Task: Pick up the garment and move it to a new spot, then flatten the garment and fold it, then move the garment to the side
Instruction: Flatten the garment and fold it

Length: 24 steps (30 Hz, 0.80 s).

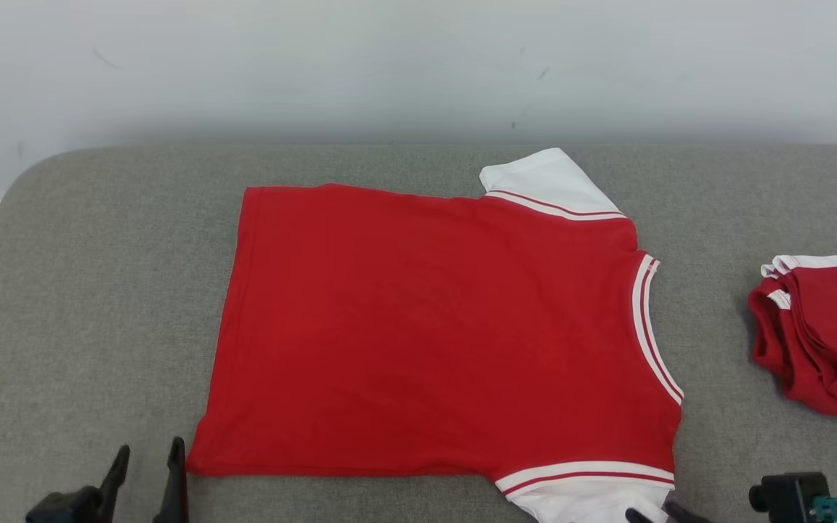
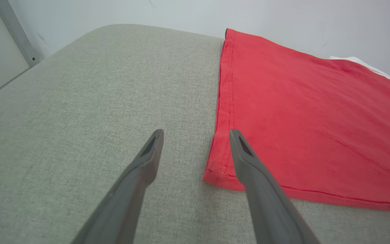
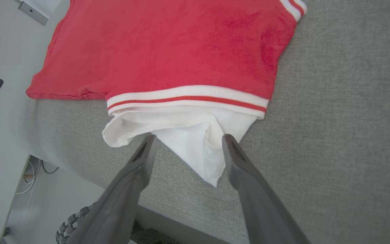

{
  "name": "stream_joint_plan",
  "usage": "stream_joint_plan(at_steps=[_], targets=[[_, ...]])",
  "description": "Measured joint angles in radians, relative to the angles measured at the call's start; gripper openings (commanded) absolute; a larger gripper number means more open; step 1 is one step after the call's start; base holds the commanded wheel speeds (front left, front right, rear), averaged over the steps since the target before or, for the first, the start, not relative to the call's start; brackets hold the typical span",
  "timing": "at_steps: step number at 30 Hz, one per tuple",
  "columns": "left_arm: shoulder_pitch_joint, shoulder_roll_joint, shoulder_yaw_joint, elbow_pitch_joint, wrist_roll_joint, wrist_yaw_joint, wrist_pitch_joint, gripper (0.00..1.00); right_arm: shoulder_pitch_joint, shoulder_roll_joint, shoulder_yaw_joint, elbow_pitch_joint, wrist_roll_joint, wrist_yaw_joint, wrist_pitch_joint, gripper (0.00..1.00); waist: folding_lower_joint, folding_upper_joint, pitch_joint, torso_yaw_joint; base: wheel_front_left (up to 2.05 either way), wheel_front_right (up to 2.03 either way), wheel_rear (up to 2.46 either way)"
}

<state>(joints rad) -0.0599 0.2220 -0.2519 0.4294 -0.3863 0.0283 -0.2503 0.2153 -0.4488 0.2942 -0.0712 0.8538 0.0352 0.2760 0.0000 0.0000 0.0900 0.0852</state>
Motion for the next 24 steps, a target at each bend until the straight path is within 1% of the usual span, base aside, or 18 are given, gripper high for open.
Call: stream_joint_plan(at_steps=[4, 6, 10, 11, 12, 13, 15, 19, 21, 24], targets=[[0.000, 0.007, 0.035, -0.059, 0.000, 0.017, 0.000, 1.00, -0.013, 0.007, -0.034, -0.039, 0.012, -0.001, -0.032, 1.00, 0.0000, 0.0000, -0.017, 0.003, 0.00, 0.00, 0.00], [0.000, 0.008, 0.049, -0.093, 0.000, 0.025, 0.000, 1.00, -0.029, 0.016, -0.060, -0.062, 0.013, -0.010, -0.060, 1.00, 0.0000, 0.0000, -0.028, 0.004, 0.00, 0.00, 0.00], [0.000, 0.004, 0.061, -0.155, 0.010, 0.035, -0.001, 1.00, -0.082, 0.037, -0.102, -0.086, 0.002, -0.037, -0.115, 1.00, 0.0000, 0.0000, -0.053, 0.004, 0.00, 0.00, 0.00], [-0.001, 0.002, 0.064, -0.164, 0.011, 0.039, -0.001, 1.00, -0.095, 0.050, -0.115, -0.086, -0.007, -0.052, -0.132, 1.00, 0.0000, 0.0000, -0.059, 0.004, 0.00, 0.00, 0.00], [-0.002, -0.001, 0.067, -0.169, 0.012, 0.045, -0.002, 1.00, -0.109, 0.063, -0.126, -0.080, -0.014, -0.070, -0.146, 1.00, -0.0001, 0.0000, -0.066, 0.003, 0.00, 0.00, 0.00], [-0.003, 0.002, 0.063, -0.169, 0.014, 0.043, -0.002, 1.00, -0.124, 0.069, -0.128, -0.068, -0.019, -0.073, -0.155, 1.00, 0.0000, 0.0000, -0.072, 0.002, 0.00, 0.00, 0.00], [-0.004, 0.003, 0.058, -0.178, 0.018, 0.043, -0.002, 1.00, -0.150, 0.091, -0.131, -0.046, -0.021, -0.094, -0.171, 1.00, 0.0000, 0.0000, -0.085, 0.000, 0.00, 0.00, 0.00], [-0.009, 0.022, 0.034, -0.209, 0.051, 0.041, 0.002, 1.00, -0.168, 0.122, -0.130, -0.018, -0.052, -0.107, -0.212, 1.00, -0.0001, 0.0000, -0.104, -0.009, 0.00, 0.00, 0.00], [-0.012, 0.030, 0.018, -0.229, 0.061, 0.040, 0.013, 1.00, -0.171, 0.132, -0.131, 0.003, -0.068, -0.119, -0.230, 1.00, 0.0000, 0.0000, -0.110, -0.015, 0.00, 0.00, 0.00], [-0.013, 0.032, 0.001, -0.252, 0.072, 0.033, 0.032, 1.00, -0.187, 0.144, -0.135, 0.029, -0.088, -0.128, -0.261, 1.00, -0.0001, 0.0000, -0.117, -0.021, 0.00, 0.00, 0.00]])
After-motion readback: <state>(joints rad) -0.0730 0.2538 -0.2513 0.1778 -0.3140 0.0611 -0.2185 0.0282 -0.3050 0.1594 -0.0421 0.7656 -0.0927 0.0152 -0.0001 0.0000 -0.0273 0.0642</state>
